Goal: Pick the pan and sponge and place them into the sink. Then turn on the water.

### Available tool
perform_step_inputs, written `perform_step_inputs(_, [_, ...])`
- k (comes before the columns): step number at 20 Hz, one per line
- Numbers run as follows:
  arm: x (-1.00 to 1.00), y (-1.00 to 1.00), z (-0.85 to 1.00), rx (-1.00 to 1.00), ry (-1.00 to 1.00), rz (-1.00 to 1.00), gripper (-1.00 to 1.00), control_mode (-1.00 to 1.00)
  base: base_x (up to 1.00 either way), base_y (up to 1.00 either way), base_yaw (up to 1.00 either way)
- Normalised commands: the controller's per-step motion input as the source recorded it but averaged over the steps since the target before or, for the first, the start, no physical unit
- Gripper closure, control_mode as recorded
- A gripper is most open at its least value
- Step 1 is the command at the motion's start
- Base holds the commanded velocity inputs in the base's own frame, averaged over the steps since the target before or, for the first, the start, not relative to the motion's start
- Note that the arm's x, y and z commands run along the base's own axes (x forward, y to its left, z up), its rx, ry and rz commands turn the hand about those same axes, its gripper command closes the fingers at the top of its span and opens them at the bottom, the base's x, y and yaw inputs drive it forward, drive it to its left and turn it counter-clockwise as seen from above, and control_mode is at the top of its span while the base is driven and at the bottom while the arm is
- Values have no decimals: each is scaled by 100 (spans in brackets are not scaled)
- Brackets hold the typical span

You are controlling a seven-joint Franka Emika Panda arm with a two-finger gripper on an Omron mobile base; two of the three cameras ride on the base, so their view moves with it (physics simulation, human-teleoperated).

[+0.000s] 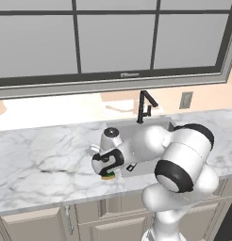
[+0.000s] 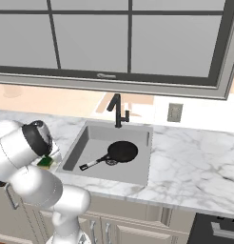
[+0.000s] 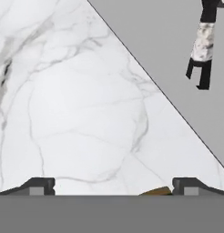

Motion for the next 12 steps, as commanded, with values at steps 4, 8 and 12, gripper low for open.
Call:
perform_step_inputs(4, [0, 22, -66, -3, 7, 0, -100, -100, 0, 0, 0])
perform_step_inputs(8, [-24, 7, -41, -4, 2, 0, -100, -100, 0, 0, 0])
perform_step_inputs(12, [-47, 0, -4, 0, 0, 1, -100, -100, 0, 0, 0])
